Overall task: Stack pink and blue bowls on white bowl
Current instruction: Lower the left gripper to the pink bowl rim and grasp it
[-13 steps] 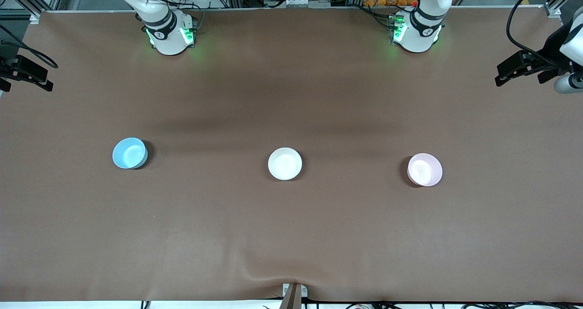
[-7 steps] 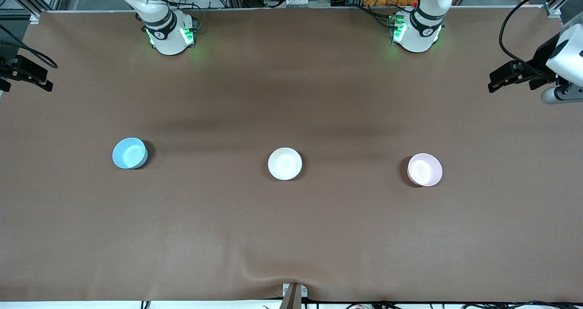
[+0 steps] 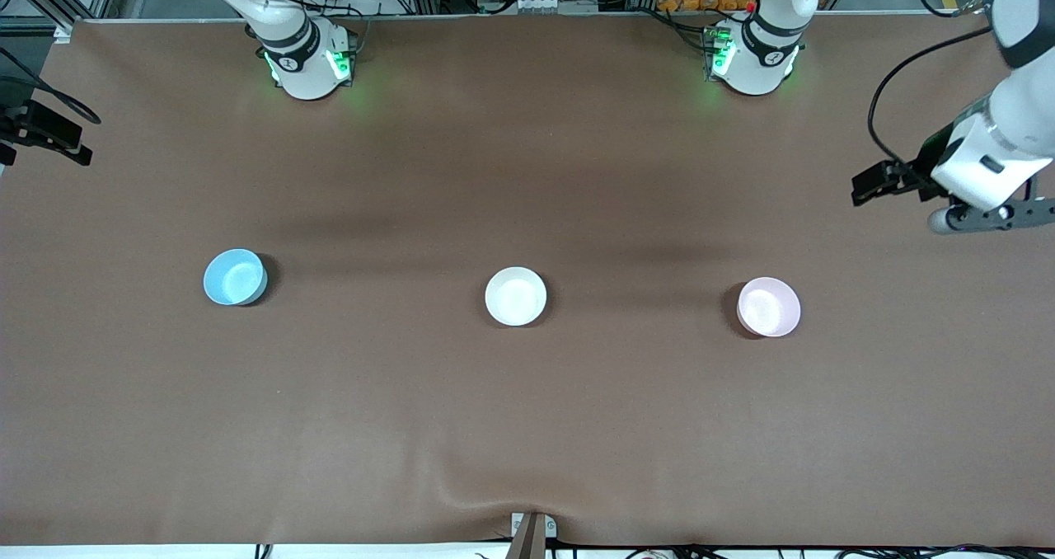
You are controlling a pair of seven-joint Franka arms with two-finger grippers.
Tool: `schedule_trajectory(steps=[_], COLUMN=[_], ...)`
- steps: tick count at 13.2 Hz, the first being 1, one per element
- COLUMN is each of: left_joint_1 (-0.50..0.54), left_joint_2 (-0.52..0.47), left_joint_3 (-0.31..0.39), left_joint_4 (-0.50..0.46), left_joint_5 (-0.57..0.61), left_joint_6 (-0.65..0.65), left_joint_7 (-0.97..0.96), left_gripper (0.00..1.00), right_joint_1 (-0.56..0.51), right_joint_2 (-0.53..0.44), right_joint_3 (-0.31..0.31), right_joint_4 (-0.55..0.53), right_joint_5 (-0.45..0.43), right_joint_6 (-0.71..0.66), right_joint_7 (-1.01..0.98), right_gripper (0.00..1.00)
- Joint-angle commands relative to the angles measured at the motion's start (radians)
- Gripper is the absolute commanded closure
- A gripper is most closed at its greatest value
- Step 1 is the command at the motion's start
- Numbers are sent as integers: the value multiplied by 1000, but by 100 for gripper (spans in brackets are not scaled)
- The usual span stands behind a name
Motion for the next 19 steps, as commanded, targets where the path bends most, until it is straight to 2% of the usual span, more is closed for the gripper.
schedule_trajectory(steps=[1,3,4,8,13,17,18,19], left_joint_1=[28,35,54,54,57,66,66,62], left_joint_2=[-6,15,40,199,359,434,446,451], left_joint_3=[-4,-2,-4,-5,-5,-5,-7,-7], left_joint_4=[-150,-276,-304,-308,-275,-231,-225,-225], left_joint_5=[17,17,17,18,1,1,1,1], left_joint_6=[185,370,430,587,718,736,736,736], left_joint_7=[1,-22,-24,-24,-33,-37,-39,-37], left_gripper=[0,0,0,0,26,36,41,49], right_joint_1=[-18,-15,-15,-18,-18,-15,-16,-18], right_joint_2=[1,1,1,1,1,1,1,1], right_joint_3=[9,11,9,9,9,9,11,9], right_joint_4=[2,2,2,2,2,2,2,2], right_joint_5=[-8,-8,-8,-6,-6,-6,-8,-6], right_joint_6=[-7,-7,-7,-10,-10,-10,-10,-8], right_joint_7=[-7,-7,-7,-7,-7,-7,-8,-7], right_gripper=[0,0,0,0,0,0,0,0])
